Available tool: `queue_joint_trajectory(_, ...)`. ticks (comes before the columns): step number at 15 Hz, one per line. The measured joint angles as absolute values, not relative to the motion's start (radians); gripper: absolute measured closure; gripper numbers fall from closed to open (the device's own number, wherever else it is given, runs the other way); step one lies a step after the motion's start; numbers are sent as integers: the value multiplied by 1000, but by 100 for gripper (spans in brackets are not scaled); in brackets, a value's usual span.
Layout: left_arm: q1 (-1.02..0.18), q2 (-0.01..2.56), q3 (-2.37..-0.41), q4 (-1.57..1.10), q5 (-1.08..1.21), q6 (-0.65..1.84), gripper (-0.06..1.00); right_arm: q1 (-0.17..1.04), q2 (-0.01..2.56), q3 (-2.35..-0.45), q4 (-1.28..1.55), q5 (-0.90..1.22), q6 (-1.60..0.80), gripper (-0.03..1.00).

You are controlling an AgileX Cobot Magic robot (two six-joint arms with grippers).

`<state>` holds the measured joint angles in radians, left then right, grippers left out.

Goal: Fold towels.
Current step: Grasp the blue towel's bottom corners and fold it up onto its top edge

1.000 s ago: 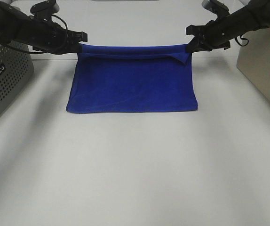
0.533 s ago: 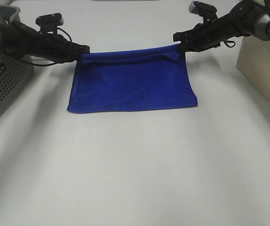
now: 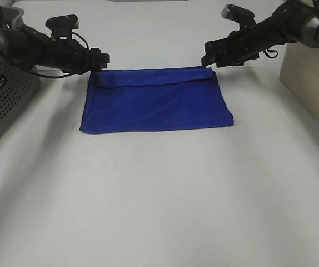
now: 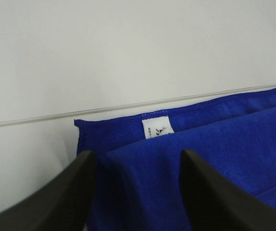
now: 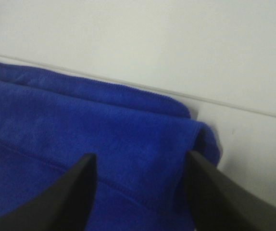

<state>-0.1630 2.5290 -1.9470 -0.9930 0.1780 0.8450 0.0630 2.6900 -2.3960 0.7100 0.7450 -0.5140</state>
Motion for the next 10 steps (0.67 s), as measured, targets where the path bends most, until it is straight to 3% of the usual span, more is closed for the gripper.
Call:
queue_joint_trajectory(1,-163,2525,-1947,-993,174,842,29,63,2690,-2396,699,779,-514,33)
queue_joint_trajectory(3,-159,2494,-1947,-989,209,835,26,63,2666,-2396,624,893,-486,27)
queue_joint_trajectory(7,-118,2442,-1951,-898,505,575,26,62,2603,-2399,483,1171,-301,26)
queue_joint_trajectory(10,-90,2442,-1951,-697,713,273,26,62,2599,-2399,437,1209,-199,26)
